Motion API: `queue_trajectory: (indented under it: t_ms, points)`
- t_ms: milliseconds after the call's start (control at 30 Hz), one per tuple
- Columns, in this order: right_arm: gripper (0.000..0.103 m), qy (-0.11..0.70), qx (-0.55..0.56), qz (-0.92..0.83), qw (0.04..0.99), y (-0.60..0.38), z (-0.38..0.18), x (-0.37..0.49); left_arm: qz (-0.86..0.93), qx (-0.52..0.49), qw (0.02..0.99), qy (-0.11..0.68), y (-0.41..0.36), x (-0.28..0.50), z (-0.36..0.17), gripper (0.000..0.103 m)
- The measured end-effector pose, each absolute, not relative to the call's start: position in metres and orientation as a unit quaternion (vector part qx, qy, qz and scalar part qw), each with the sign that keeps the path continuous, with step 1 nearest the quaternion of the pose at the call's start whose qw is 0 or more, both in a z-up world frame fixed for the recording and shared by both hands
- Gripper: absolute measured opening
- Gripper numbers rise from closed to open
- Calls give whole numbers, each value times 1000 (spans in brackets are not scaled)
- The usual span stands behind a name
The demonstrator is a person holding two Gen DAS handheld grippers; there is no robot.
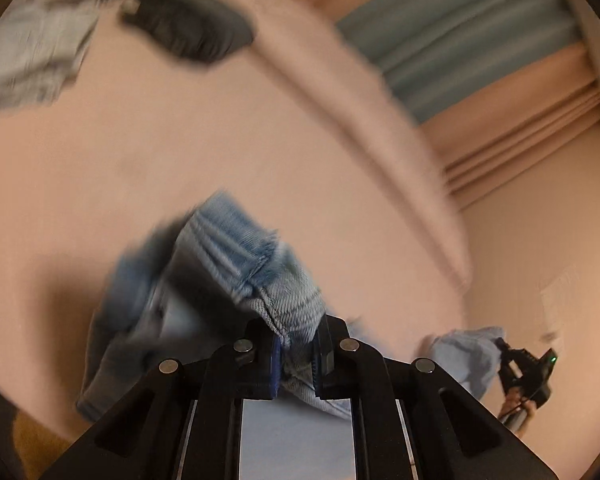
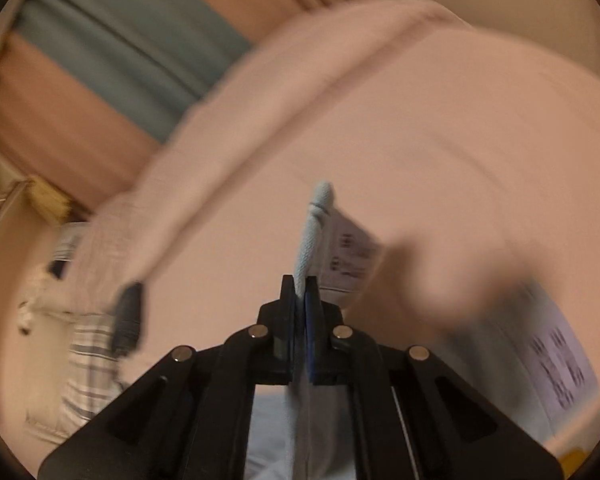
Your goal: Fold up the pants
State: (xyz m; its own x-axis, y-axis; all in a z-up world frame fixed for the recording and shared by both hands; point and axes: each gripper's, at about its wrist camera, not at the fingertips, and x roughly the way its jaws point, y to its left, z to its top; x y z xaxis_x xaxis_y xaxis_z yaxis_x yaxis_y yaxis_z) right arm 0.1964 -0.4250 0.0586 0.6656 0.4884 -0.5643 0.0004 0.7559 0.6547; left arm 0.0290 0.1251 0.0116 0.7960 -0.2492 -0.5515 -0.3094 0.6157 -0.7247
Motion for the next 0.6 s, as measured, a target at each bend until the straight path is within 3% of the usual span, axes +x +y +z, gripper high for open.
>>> queue_trajectory:
  t_ms: [100,167,267,433,500,600]
  points:
    - [5,270,308,179,894,-431,122,168,-9,-466,839,282,138,1,24,9]
    - [5,247,293,134,914,-454,129,138,-3,-445,839,314,136,-17,12,9]
    - [5,293,296,80,906,-495,79,107,-5,-408,825,391,120,-29,-25,9]
    - [5,476,273,-34,835,-523,-67,83,29,-392,789,473,99,-38,-74,10]
    - [4,473,296,-32,829,-530,-90,70,41,-390,786,478,97,-37,-74,10]
    - [5,453,317,-36,833,-538,-82,60,45,-371,796,476,93,-35,-59,10]
